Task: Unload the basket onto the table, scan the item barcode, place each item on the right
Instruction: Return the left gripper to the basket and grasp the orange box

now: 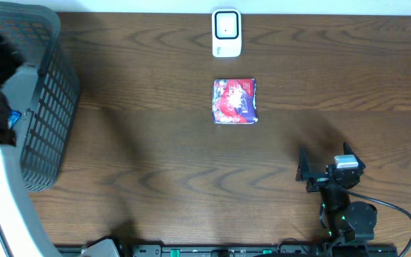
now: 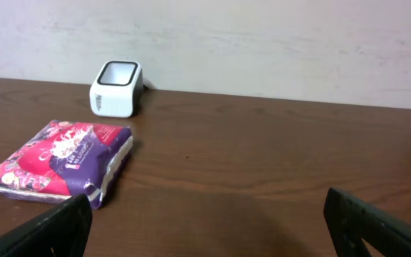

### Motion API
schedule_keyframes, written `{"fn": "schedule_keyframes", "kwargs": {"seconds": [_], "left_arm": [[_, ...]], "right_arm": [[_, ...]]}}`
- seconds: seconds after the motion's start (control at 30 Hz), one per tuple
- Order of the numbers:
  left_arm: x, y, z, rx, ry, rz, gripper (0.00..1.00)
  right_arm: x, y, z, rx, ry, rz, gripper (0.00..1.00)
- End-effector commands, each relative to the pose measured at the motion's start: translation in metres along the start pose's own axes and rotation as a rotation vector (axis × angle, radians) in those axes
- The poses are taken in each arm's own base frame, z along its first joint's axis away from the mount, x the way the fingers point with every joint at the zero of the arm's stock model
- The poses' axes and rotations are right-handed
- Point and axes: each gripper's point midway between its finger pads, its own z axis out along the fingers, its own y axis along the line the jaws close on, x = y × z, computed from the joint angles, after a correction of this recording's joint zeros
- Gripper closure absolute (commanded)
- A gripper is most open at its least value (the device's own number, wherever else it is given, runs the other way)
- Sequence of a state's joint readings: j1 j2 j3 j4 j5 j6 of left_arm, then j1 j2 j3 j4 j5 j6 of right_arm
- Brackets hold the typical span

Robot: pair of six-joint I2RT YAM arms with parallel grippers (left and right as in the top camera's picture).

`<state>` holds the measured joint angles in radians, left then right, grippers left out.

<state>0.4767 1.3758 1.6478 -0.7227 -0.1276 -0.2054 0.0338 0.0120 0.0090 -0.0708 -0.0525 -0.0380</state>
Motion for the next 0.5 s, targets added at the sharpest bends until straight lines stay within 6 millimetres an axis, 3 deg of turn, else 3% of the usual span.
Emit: {"fn": "schedule_keyframes", "kwargs": {"seconds": [0.0, 0.2, 0.47], "left_arm": [[0.013, 0.035, 0.03, -0.123, 0.061, -0.016, 0.02], [0.053, 0.059, 0.083, -0.235, 0.222, 0.061, 0.0], [0.134, 0.078, 0.131, -0.278, 0.509, 0.283, 0.03]], "right_arm": [[0.0, -0.001, 0.0, 0.005, -0.001, -0.011, 0.01], [0.0, -0.001, 0.0, 0.005, -0.001, -0.011, 0.01], [0.0, -0.001, 0.0, 0.005, -0.001, -0.011, 0.01]]}}
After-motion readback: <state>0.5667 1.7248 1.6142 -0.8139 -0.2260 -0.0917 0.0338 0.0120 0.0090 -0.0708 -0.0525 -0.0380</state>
